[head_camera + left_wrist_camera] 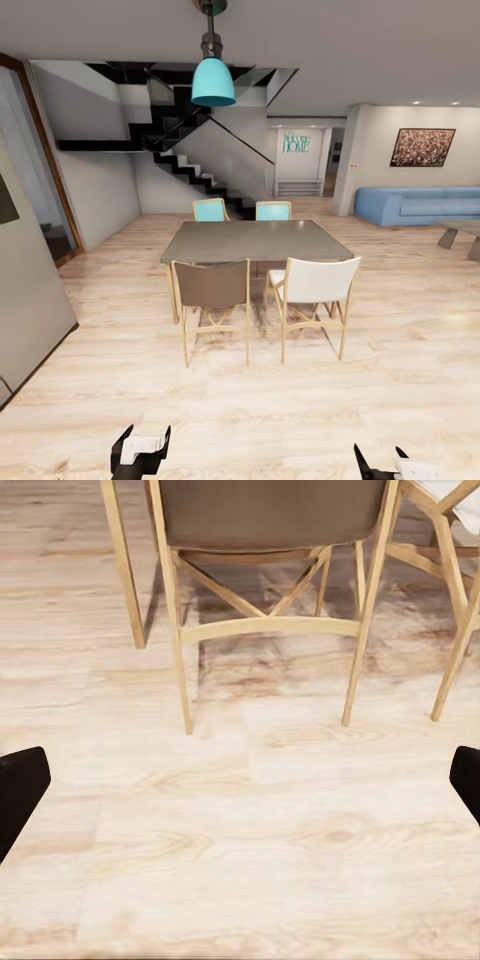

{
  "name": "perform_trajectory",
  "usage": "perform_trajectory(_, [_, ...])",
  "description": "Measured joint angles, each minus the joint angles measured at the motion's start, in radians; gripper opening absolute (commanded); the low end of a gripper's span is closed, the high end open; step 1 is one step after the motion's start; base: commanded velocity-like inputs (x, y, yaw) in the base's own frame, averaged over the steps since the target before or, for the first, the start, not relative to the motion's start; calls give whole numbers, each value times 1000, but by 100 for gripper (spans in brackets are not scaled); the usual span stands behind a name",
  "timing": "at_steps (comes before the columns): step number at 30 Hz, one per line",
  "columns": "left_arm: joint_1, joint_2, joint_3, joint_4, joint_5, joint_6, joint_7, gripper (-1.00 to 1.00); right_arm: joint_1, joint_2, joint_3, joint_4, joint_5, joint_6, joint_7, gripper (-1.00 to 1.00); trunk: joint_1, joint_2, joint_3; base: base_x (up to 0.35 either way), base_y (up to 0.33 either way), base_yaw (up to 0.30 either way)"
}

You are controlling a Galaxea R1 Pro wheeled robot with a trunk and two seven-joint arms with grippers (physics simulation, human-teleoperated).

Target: Put the three can of soda from the living room inside the tash can in the kitchen.

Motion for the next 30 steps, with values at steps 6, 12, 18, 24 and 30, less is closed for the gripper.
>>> perform_trajectory(6, [0,0,0,0,0,0,0,100,0,0,3,0,0,0,-1,100,0,0,-6,0,0,179])
perform_trajectory(12, [0,0,0,0,1,-1,0,100,0,-1,3,0,0,0,-1,100,0,0,-9,0,0,56])
perform_trajectory(18, [0,0,0,0,1,0,0,100,0,0,4,0,0,0,-1,100,0,0,-9,0,0,11])
perform_trajectory(24, [0,1,0,0,1,-1,0,100,0,0,6,0,-1,0,1,100,0,0,-9,0,0,0])
perform_trajectory(30, [0,0,-1,0,1,-1,0,100,0,4,14,0,0,0,1,100,0,0,-10,0,0,62])
